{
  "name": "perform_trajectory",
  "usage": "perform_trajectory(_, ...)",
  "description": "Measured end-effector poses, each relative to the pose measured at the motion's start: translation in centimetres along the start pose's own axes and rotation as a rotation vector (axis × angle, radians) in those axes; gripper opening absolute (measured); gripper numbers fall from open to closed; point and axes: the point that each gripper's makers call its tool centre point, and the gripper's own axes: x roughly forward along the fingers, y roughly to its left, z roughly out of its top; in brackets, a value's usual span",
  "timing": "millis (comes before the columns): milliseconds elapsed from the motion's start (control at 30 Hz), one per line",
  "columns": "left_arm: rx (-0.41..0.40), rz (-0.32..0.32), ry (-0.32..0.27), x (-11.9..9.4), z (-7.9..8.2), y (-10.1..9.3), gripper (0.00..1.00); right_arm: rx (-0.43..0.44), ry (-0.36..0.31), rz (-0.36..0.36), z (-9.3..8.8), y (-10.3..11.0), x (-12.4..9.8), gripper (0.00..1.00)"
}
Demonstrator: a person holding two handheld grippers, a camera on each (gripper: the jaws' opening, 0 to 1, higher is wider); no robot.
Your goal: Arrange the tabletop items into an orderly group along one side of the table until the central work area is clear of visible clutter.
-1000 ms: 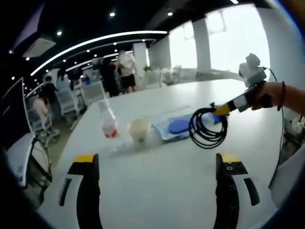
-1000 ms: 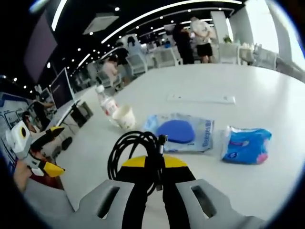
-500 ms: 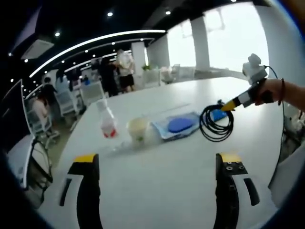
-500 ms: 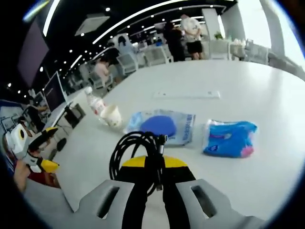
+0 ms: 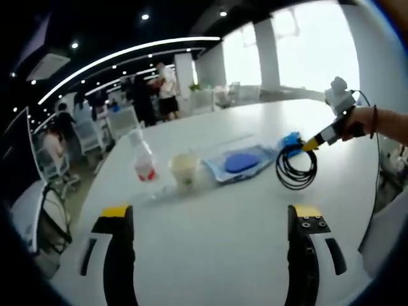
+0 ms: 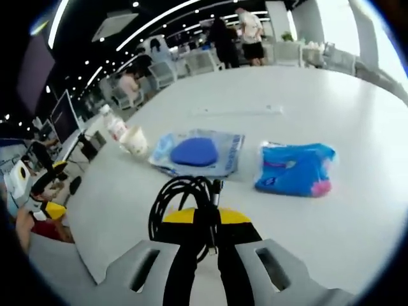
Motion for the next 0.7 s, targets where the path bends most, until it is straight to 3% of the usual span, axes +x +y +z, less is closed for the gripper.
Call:
perform_trajectory(467,0.010,0.001,0.032,0.1,-0.8,-0.1,0.96,-0.005,0.069,-0.033,-2.0,-2.3,1.9,0.10)
perform_trajectory(700,0.014,0.003,0.038,0.1,-1.0,0.0,0.96,-0.076,0.091,-0.074,-2.5,-3.5,2.9,0.11)
